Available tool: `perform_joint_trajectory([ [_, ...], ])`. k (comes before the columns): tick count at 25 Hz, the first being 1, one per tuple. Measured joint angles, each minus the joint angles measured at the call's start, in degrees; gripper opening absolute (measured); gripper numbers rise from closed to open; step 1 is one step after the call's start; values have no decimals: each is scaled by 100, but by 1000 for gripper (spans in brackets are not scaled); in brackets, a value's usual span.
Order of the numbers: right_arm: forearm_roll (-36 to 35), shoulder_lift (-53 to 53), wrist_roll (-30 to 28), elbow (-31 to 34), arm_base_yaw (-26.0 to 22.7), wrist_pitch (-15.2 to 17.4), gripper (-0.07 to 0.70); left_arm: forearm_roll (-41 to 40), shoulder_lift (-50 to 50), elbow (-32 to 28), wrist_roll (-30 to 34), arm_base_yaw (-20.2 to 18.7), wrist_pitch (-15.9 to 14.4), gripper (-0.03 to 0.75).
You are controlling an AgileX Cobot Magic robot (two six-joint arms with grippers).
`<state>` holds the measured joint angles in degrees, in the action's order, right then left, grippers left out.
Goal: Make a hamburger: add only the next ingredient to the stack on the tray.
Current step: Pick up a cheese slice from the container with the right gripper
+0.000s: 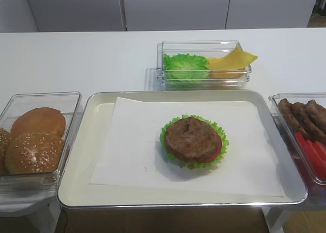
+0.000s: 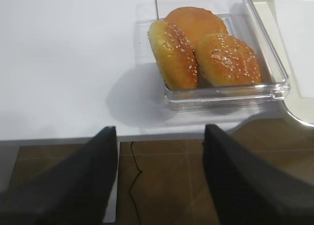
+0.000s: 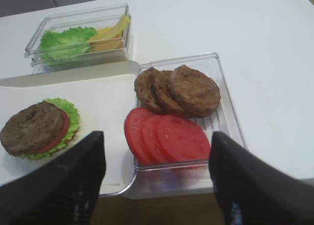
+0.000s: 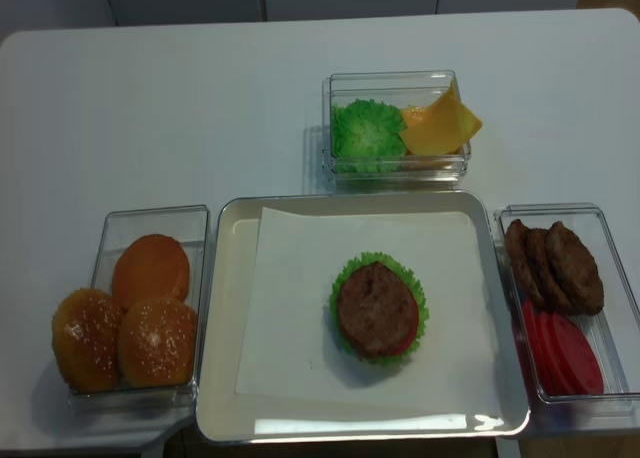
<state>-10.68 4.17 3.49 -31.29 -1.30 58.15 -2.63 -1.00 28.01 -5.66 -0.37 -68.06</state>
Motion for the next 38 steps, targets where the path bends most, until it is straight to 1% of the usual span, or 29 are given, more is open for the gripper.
perform_joint_trajectory([
  [6, -314, 1354, -349, -408, 0, -521, 500, 0, 0, 0, 0, 0, 0, 411],
  [12, -795, 2539, -406, -755, 0, -1137, 500, 0, 0, 0, 0, 0, 0, 411],
  [14, -999, 2970, -589, -860, 0, -1319, 500, 0, 0, 0, 0, 0, 0, 411],
  [16, -1339, 3435, -896, -1023, 0, -1386, 500, 0, 0, 0, 0, 0, 0, 411],
  [20, -1867, 4640, -1211, -1539, 0, -1436, 500, 0, 0, 0, 0, 0, 0, 411],
  [23, -2139, 5637, -1446, -2108, 0, -1396, 499, 0, 0, 0, 0, 0, 0, 411],
  [29, -2700, 7529, -1843, -3421, 0, -1017, 473, 0, 0, 0, 0, 0, 0, 411],
  [32, -2855, 8351, -1908, -4048, 0, -804, 470, 0, 0, 0, 0, 0, 0, 411],
  [36, -2952, 9108, -1931, -4666, 0, -686, 469, 0, 0, 0, 0, 0, 0, 411],
  [38, -2961, 9405, -1931, -4814, 0, -686, 469, 0, 0, 0, 0, 0, 0, 411],
])
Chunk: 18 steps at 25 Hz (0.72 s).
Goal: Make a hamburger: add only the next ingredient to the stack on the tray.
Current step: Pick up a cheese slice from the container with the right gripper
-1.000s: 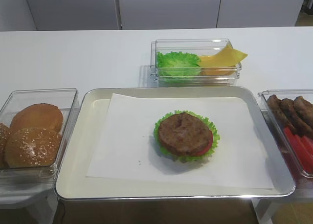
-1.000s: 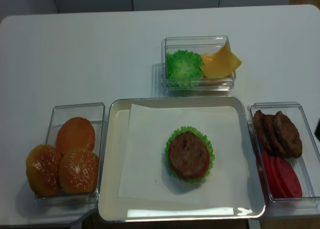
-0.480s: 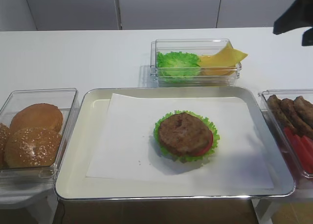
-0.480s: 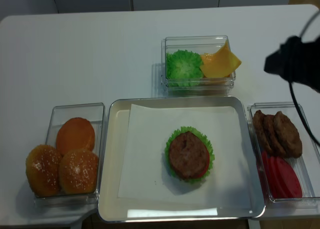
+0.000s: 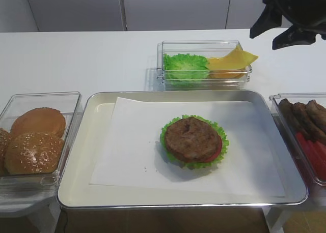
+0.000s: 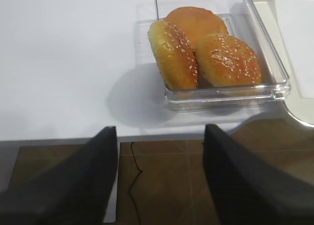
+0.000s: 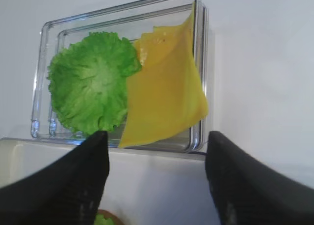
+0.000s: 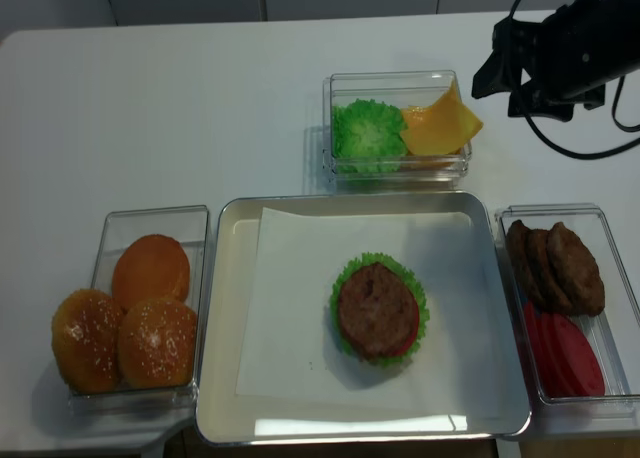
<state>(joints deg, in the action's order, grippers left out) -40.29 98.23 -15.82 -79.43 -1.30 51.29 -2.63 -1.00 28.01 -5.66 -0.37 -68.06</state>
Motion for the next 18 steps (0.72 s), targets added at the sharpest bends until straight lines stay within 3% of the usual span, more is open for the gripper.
perform_joint_trajectory([
  [7, -41, 609, -145, -92, 0, -106, 461, 0, 0, 0, 0, 0, 0, 411],
  [12, -472, 876, -432, -105, 0, -280, 458, 0, 0, 0, 0, 0, 0, 411],
  [18, -707, 1069, -658, -173, 0, -354, 379, 0, 0, 0, 0, 0, 0, 411],
])
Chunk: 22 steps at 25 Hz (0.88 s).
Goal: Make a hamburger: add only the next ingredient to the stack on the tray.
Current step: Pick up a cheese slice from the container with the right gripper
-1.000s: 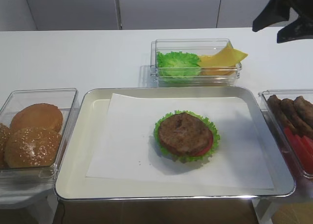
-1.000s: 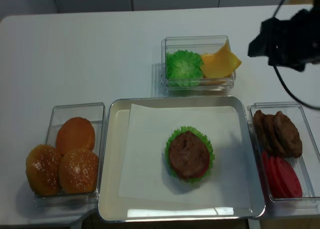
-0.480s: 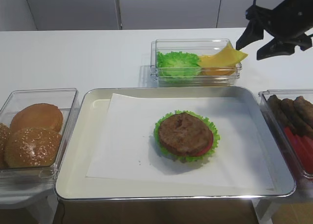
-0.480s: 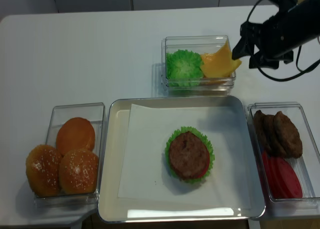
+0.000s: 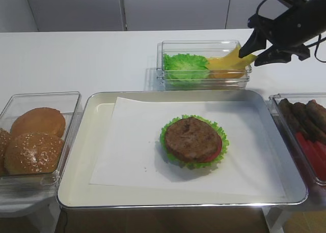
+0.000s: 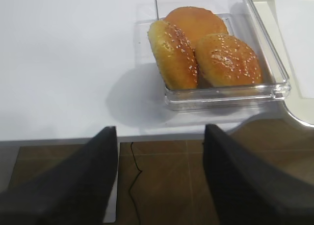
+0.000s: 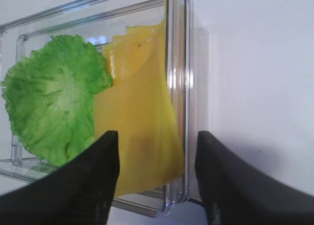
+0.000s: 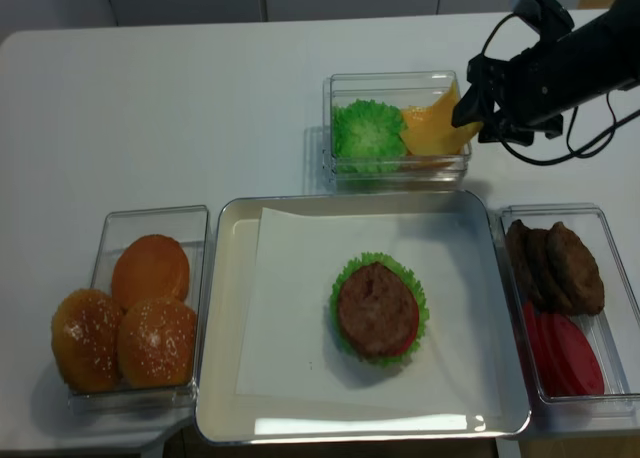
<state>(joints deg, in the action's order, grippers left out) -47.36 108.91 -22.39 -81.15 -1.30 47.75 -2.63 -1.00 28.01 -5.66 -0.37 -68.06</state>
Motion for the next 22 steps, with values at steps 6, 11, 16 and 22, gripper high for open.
perform_joint_trajectory([
  [6, 0, 0, -41, -35, 0, -23, 293, 0, 0, 0, 0, 0, 0, 411],
  [11, 0, 0, -43, -35, 0, -23, 208, 0, 0, 0, 0, 0, 0, 411],
  [16, 0, 0, -43, -35, 0, -23, 107, 0, 0, 0, 0, 0, 0, 411],
  [22, 0, 0, -43, -35, 0, -23, 32, 0, 0, 0, 0, 0, 0, 411],
])
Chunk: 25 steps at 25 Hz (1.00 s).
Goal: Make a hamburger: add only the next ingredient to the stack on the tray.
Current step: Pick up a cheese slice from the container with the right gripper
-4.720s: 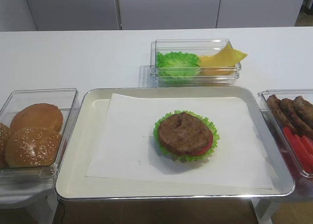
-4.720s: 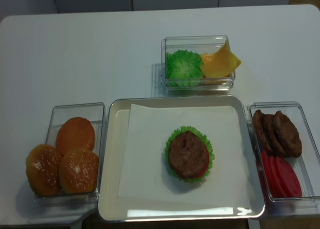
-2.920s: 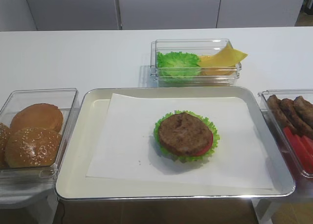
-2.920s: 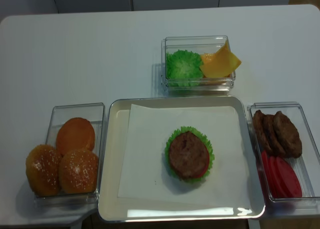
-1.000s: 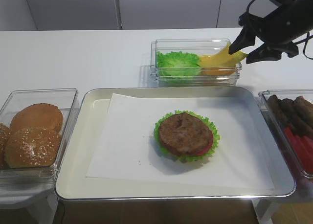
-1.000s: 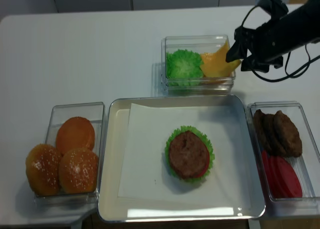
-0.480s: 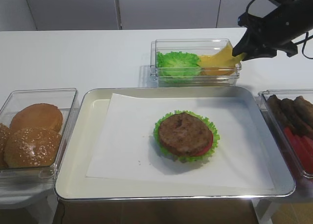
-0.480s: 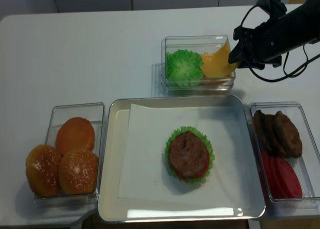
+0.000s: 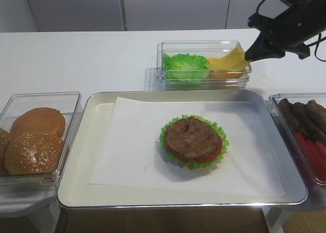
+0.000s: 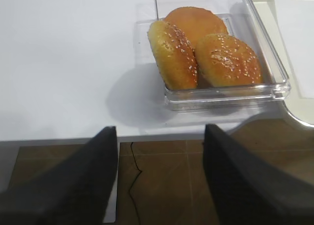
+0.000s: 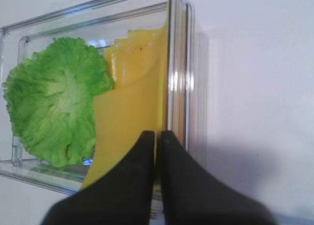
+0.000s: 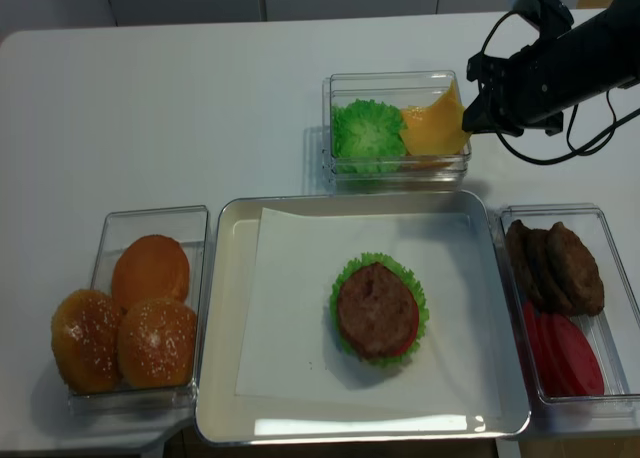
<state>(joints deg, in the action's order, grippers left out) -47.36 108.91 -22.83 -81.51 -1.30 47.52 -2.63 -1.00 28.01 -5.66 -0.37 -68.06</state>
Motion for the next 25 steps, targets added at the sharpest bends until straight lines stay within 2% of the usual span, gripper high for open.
perform_joint_trajectory([
  [13, 0, -457, -147, 0, 0, 112, 27, 0, 0, 0, 0, 0, 0, 411],
  [25, 245, -1515, -104, 0, 0, 881, 27, 0, 0, 0, 0, 0, 0, 411],
])
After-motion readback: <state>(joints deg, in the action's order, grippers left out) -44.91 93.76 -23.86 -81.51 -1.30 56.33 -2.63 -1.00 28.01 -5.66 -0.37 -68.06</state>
